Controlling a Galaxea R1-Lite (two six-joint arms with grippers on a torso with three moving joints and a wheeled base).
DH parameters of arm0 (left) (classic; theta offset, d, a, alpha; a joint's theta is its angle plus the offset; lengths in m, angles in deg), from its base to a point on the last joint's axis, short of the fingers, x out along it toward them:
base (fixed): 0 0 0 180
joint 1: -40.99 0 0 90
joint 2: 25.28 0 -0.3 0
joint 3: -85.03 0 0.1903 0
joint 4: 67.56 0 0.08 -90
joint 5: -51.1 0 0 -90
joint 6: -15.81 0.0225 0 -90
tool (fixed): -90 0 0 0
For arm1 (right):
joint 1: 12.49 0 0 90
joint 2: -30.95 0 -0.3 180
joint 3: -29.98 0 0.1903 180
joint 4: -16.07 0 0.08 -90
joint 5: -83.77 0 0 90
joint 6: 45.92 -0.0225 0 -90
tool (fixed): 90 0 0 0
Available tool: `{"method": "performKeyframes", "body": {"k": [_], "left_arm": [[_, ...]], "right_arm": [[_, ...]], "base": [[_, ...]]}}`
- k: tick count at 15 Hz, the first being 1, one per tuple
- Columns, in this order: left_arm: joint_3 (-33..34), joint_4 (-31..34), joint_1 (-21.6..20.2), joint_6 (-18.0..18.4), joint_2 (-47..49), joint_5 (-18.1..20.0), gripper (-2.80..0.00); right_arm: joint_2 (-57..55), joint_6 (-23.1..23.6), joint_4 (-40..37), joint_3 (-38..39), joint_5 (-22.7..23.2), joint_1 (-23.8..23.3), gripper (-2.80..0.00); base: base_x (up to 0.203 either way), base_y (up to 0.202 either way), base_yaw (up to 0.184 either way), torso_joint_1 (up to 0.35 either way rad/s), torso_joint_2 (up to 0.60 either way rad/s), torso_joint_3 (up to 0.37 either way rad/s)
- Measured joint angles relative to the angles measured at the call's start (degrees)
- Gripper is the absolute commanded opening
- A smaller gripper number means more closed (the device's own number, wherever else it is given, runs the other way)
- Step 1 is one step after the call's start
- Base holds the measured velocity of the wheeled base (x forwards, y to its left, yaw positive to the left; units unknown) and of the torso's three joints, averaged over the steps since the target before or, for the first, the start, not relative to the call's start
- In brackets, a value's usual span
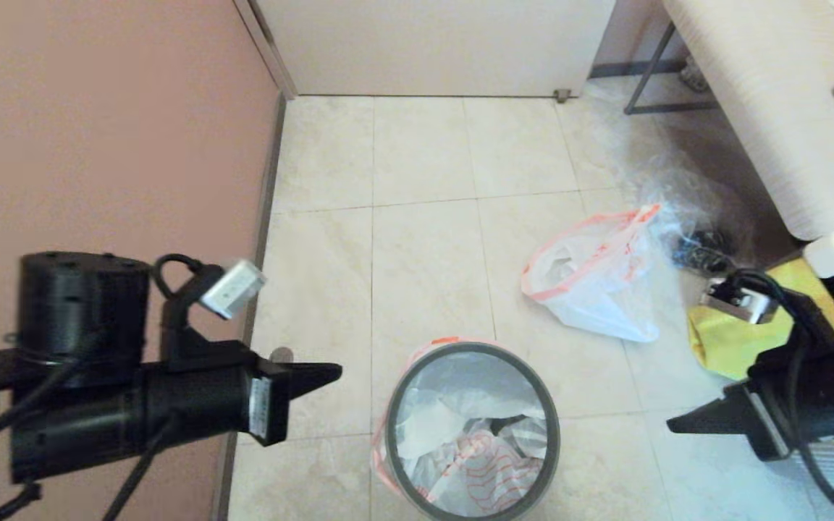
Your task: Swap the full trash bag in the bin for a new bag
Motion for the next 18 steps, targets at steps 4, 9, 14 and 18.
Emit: {"method": "performKeyframes", "body": {"k": [4,9,14,18], "left_arm": [[-0.35,12.63,-1.43,-0.04,-21.06,-8.98,-2.8],[-4.68,30.69,-15.45,-0.15,-41.86,-12.34,-2.8],[1.36,34.61,-25.25,-0.35,-56.55,-12.62,-2.8],[11.93,34.54,-28.12,2.23,-66.51,-12.38,-2.8]], "right_arm": [[15.16,0.07,-13.8,-4.7,-8.32,1.67,-2.8],[33.68,-0.09,-27.1,-9.85,-9.75,-5.77,-2.8],[51.3,0.98,-29.03,-7.0,-9.94,-15.12,-2.8],[61.66,6.56,-28.92,1.38,-11.6,-18.12,-2.8]], "base": [[0.0,0.0,0.0,0.0,0.0,0.0],[0.0,0.0,0.0,0.0,0.0,0.0],[0.0,0.0,0.0,0.0,0.0,0.0],[0.0,0.0,0.0,0.0,0.0,0.0]]}}
